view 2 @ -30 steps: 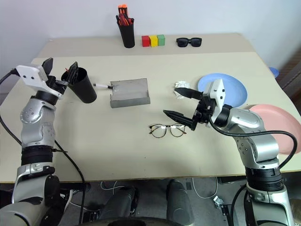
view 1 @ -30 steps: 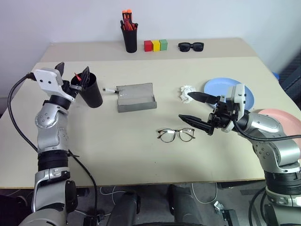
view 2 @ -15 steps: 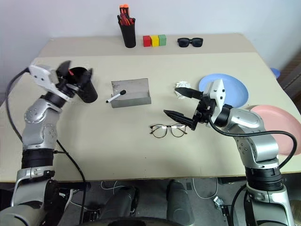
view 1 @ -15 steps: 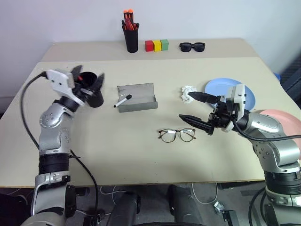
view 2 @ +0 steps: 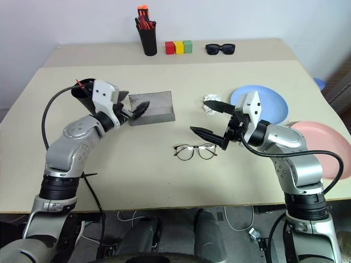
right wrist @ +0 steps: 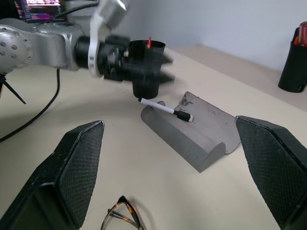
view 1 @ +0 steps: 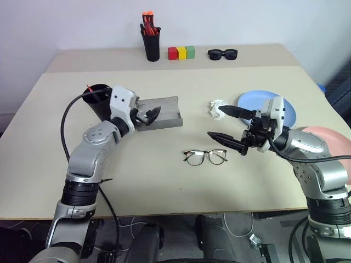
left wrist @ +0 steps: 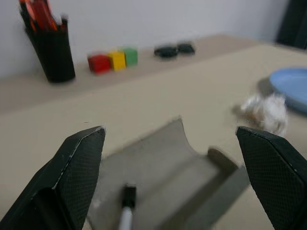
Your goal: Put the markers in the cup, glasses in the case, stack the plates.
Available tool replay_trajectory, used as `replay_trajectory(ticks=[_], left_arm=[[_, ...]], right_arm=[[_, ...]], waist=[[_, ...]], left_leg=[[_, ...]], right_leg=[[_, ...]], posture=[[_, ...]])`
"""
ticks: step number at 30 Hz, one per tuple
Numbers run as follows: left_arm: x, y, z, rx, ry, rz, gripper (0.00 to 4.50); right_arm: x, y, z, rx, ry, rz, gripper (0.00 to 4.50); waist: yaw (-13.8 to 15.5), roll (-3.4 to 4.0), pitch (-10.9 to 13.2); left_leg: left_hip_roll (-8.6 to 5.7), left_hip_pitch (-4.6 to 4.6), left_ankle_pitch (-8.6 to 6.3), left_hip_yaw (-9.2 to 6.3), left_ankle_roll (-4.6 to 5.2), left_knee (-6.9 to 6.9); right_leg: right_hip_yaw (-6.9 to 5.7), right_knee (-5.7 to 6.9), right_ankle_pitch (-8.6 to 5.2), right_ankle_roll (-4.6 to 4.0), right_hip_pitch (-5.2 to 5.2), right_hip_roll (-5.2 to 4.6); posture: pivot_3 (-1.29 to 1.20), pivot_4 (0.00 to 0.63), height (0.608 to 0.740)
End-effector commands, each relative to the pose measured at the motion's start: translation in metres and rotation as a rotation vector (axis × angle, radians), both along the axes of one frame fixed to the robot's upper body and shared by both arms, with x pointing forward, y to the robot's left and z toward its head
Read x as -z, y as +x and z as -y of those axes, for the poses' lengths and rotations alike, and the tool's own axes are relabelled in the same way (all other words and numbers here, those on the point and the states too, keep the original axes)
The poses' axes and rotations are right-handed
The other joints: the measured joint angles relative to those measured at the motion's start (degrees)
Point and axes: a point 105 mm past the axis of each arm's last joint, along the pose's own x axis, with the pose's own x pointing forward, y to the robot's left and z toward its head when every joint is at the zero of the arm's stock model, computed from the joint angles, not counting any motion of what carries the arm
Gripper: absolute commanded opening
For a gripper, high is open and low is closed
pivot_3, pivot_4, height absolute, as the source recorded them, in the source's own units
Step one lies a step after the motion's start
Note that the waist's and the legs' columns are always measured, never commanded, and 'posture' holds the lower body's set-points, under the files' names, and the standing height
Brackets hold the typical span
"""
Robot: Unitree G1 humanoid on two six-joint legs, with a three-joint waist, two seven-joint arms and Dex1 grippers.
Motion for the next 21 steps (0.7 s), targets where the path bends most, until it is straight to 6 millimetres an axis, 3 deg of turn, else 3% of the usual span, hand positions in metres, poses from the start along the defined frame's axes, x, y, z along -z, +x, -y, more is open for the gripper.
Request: replay_trajectory(ticks=[1,9,14,21], left_arm=[[-0.001,0.011,-0.009,-0.141,0.062,-0.042,4.47],[0.001,0.044,-0.005,-0.195,-0.015,-0.201,4.47],[0.008,0.055,0.005,-0.147,0.065,-0.298,4.47],[0.016,0.058,0.004,-0.130,0.126,-0.381,4.47]], right_arm=[[-0.006,-0.002,-0.003,-0.006,0.006,0.042,4.50],[-0.006,0.000,-0.006,-0.011,0.007,0.042,4.50],[-0.007,0.000,-0.006,-0.010,0.013,0.042,4.50],[-0.005,-0.001,-0.004,0.000,0.012,0.041,4.50]], waist=[[0.08,0.00,0.00],[0.21,0.00,0.00],[0.06,0.00,0.00],[0.01,0.00,0.00]], left_leg=[[0.00,0.01,0.00,0.00,0.00,0.01],[-0.05,-0.02,0.02,-0.03,-0.03,0.06],[-0.04,-0.01,0.02,-0.02,-0.03,0.00],[-0.05,-0.01,0.01,-0.02,-0.03,-0.01]], right_leg=[[0.00,0.01,0.00,0.00,0.00,0.00],[-0.01,-0.01,0.00,0.01,0.02,-0.01],[-0.01,0.00,0.00,0.01,-0.01,-0.01],[-0.01,-0.01,-0.01,0.02,-0.01,-0.01]], posture=[[0.00,0.150,0.740],[0.00,0.150,0.740],[0.00,0.150,0.740],[0.00,0.150,0.740]])
